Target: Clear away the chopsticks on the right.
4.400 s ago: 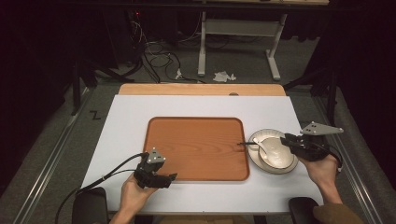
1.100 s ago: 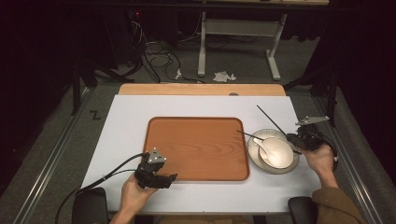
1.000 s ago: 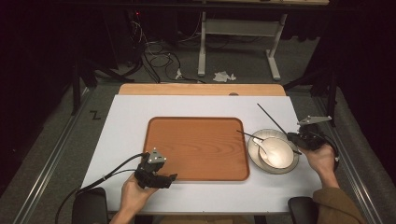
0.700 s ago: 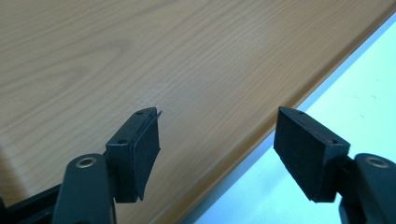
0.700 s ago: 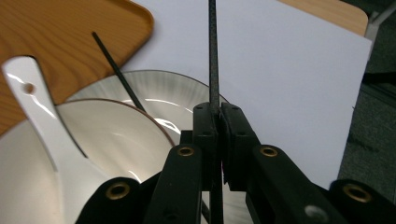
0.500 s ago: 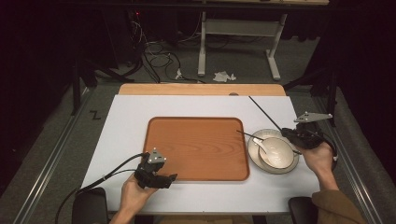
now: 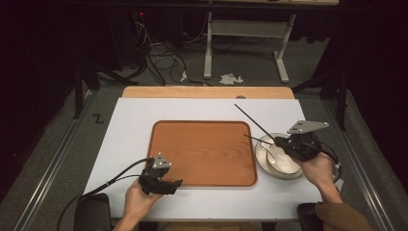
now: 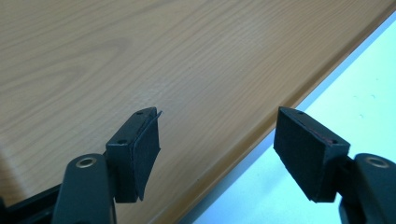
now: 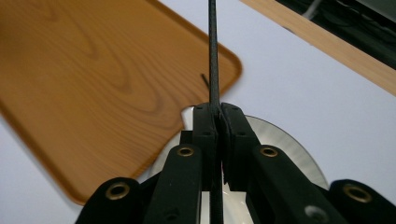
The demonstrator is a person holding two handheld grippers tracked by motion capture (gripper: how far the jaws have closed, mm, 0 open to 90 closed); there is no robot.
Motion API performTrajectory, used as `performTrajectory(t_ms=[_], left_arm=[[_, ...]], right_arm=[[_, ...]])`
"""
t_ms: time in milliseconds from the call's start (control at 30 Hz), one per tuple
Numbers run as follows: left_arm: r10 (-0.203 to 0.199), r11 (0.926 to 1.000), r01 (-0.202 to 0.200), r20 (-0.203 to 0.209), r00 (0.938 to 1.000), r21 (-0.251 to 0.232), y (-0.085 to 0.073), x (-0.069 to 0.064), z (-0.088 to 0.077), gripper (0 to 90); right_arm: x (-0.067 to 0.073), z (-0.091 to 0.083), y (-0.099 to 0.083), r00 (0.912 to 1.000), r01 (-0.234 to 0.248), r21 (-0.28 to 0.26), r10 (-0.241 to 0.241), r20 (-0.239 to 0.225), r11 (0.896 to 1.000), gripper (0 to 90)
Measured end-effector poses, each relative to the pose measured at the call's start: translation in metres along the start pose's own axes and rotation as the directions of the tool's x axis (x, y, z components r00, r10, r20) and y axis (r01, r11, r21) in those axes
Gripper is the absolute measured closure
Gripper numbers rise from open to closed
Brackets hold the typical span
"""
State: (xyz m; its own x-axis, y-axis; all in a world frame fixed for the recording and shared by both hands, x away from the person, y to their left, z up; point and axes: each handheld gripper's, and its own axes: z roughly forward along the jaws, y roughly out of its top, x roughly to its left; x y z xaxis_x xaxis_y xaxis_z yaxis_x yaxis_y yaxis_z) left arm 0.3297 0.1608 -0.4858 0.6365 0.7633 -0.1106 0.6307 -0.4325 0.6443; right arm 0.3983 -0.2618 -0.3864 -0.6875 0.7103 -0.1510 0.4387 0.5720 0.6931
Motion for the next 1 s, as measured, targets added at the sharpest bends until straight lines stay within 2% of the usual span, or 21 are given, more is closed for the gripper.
performTrajectory(t_ms=[233, 333, 567, 767, 1000], left_arm=[[0.005, 1.0000, -0.005, 0.002, 1.0000, 0.001, 0.000, 0.000, 0.000, 31.1], [0.004, 1.0000, -0.004, 0.005, 1.0000, 0.001, 0.000, 0.000, -0.001, 31.1], [0.004, 1.0000, -0.004, 0.004, 1.0000, 0.001, 0.000, 0.000, -0.001, 31.1], [0.003, 1.0000, -0.003, 0.007, 1.0000, 0.001, 0.000, 0.000, -0.001, 31.1], [0.001, 1.0000, -0.001, 0.009, 1.0000, 0.000, 0.000, 0.000, -0.001, 31.1]], right_arm=[[0.033, 0.019, 0.005, 0.9977, 0.055, 0.028, -0.054, -0.042, 0.998, 86.5], [0.045, 0.034, 0.006, 0.9959, 0.070, 0.075, -0.065, -0.063, 0.995, 86.4], [0.063, 0.065, 0.004, 0.9903, 0.107, 0.157, -0.091, -0.105, 0.982, 86.3], [0.074, 0.089, 0.001, 0.9899, 0.107, 0.212, -0.084, -0.115, 0.972, 86.0], [0.080, 0.106, -0.004, 0.9884, 0.110, 0.255, -0.078, -0.130, 0.961, 85.6]])
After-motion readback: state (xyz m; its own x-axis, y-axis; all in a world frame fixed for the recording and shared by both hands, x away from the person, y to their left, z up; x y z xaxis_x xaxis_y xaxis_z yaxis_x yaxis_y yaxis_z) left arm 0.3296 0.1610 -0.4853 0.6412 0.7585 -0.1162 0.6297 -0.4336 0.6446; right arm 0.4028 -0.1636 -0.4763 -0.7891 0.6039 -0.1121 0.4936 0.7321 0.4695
